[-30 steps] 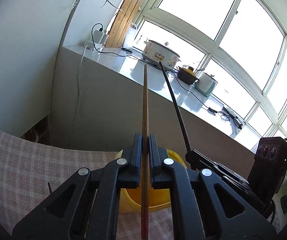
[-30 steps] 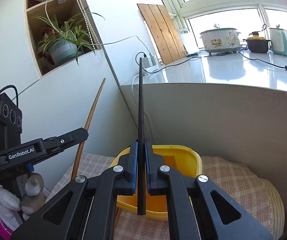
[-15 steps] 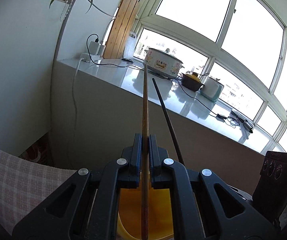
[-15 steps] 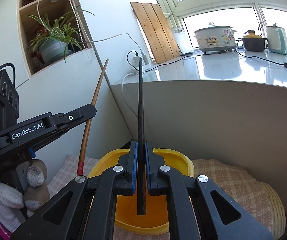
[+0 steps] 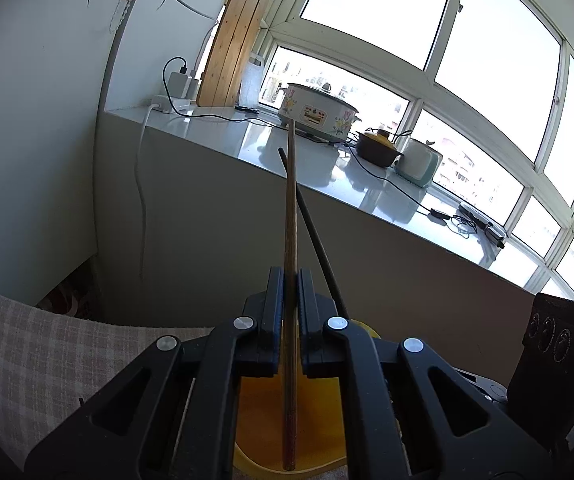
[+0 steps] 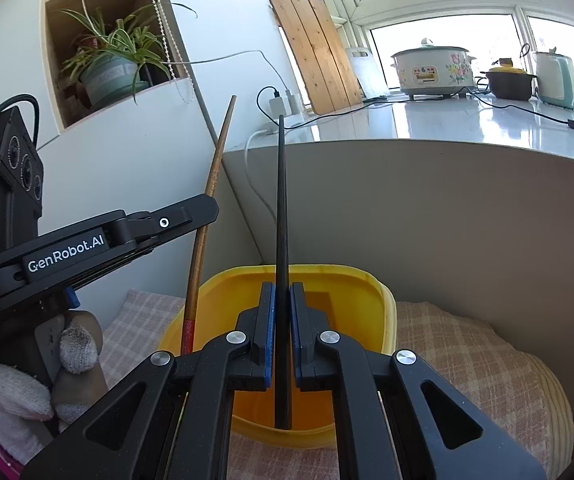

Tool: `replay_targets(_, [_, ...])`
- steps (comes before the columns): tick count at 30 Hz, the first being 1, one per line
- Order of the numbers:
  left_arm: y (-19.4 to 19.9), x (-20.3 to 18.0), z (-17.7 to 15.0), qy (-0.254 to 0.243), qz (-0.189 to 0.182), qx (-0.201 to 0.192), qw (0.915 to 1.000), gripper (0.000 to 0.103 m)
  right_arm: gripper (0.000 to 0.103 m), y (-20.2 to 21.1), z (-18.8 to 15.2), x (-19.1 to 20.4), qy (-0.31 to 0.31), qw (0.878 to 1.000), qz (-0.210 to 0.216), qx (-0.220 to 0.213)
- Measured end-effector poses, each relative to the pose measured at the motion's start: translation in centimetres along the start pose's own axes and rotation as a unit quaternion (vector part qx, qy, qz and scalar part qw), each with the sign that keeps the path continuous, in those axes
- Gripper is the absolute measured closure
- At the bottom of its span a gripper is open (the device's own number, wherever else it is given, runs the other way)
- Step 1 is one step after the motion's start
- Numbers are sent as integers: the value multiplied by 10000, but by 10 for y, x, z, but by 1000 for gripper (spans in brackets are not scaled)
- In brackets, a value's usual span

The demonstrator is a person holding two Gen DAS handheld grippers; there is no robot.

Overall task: Organize utensils
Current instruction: 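Lift both held chopsticks upright and lower them into the yellow bucket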

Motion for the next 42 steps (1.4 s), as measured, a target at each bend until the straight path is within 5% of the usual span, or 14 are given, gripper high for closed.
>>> replay_targets(21, [11,2,1,-94,124,-3,9999,99,98,11,-1,-8,-89,10000,12,-19])
replay_targets(42, [-9,-1,-6,-199,143,425,9988,99,97,-22,0,-9,-9,9926,68,1212])
Point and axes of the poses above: each gripper's, at about its wrist camera, not at the fingertips, and y roughly against the way its jaws point, x to its left, z to its top, the point moved 4 cm from there along -y, roughly the way its jaws point, and after that the axes turned 4 degrees about y, right-handed, at the moved point
